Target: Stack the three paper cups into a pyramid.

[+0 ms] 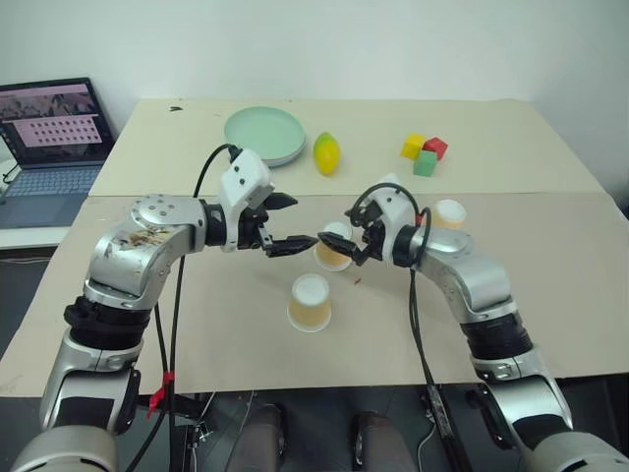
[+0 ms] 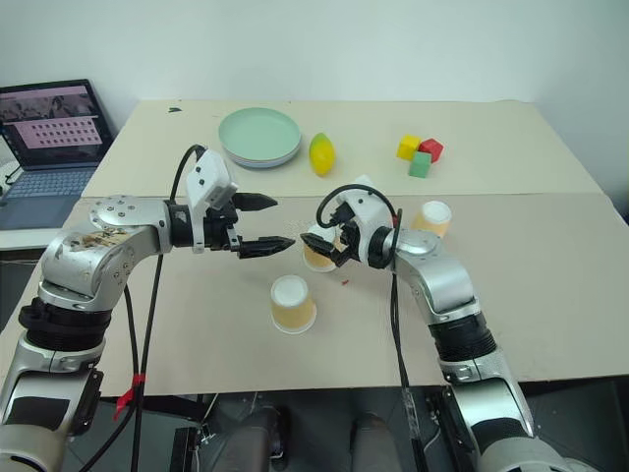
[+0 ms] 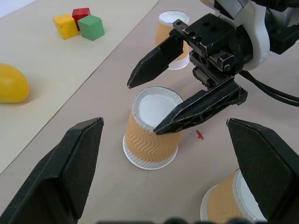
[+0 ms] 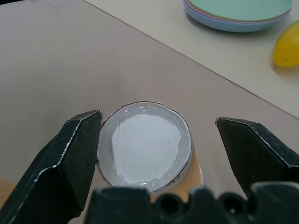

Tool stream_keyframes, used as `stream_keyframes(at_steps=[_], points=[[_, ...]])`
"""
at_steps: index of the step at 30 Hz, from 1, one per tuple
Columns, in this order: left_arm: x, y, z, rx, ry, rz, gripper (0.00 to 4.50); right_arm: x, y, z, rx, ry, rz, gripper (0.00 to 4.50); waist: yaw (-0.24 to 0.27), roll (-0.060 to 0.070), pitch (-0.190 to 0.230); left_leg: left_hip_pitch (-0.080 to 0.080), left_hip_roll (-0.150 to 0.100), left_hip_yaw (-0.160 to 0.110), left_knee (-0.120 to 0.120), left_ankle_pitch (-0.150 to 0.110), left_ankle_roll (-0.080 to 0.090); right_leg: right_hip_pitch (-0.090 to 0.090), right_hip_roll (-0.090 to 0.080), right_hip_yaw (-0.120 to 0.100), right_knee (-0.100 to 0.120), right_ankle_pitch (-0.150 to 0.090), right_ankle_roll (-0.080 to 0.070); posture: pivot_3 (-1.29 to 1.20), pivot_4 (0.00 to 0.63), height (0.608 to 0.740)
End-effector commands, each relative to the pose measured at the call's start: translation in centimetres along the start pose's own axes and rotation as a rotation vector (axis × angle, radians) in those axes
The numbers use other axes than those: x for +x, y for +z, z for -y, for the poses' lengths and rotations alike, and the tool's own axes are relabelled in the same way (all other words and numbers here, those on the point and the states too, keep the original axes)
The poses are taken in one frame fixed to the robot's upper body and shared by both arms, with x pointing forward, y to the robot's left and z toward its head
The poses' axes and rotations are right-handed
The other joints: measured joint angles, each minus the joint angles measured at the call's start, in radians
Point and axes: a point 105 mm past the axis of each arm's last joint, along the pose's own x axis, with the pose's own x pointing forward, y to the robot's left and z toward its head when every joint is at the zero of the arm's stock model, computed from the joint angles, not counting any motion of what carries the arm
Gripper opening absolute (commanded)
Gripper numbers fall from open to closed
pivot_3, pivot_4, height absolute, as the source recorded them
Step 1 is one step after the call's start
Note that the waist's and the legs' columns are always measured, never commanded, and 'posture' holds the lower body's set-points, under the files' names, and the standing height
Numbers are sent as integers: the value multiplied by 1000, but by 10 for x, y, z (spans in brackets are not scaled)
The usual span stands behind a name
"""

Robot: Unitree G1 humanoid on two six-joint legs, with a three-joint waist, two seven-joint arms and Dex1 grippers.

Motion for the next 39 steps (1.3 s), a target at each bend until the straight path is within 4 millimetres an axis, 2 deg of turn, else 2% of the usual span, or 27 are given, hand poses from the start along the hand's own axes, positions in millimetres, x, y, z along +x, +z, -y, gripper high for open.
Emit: stream_keyframes(at_steps=[1,7,9,13,17,20,26,31,39], points=[[-2,10,0,43,5,28,4500,-36,43,17,29,-14,161,4473,1,0,0,0,0,0,0,0,0,0,0,0,0,0,0,0,150,740],[1,10,1,41,-6,33,4500,-96,80,34,23,-23,266,4473,4,0,0,-2,0,0,0,0,0,-2,0,0,-1,0,0,0,150,740],[2,11,1,41,-10,35,4500,-116,85,43,13,-68,283,4473,4,0,0,-2,0,1,0,0,0,-2,0,0,-1,0,0,0,150,740],[4,12,2,43,-27,43,4500,-159,27,85,-36,-321,42,4473,17,-1,0,-2,1,0,0,-1,1,0,0,-1,-3,0,0,0,150,740],[5,13,2,44,-31,43,4500,-174,-6,97,3,-407,-7,4473,16,-1,0,-2,0,2,0,-1,1,1,0,1,-4,0,0,0,150,740],[6,13,1,45,-34,43,4500,-174,-22,98,48,-424,2,4473,5,-1,0,-1,0,3,0,-1,1,-2,0,6,-1,0,0,0,150,740],[6,14,1,48,-35,43,4500,-159,-36,105,91,-425,36,4473,-2,-1,0,-1,0,3,0,-1,1,-3,1,8,-1,0,0,0,150,740],[4,15,1,52,-28,42,4500,-137,-38,113,87,-393,45,4473,-3,-1,0,-1,0,5,0,0,1,-3,1,9,-1,0,0,0,150,740],[-2,14,-1,54,1,31,4500,-119,-38,126,68,-376,49,4473,-1,-1,0,-1,0,7,0,-1,1,-3,1,9,-1,0,0,0,150,740]])
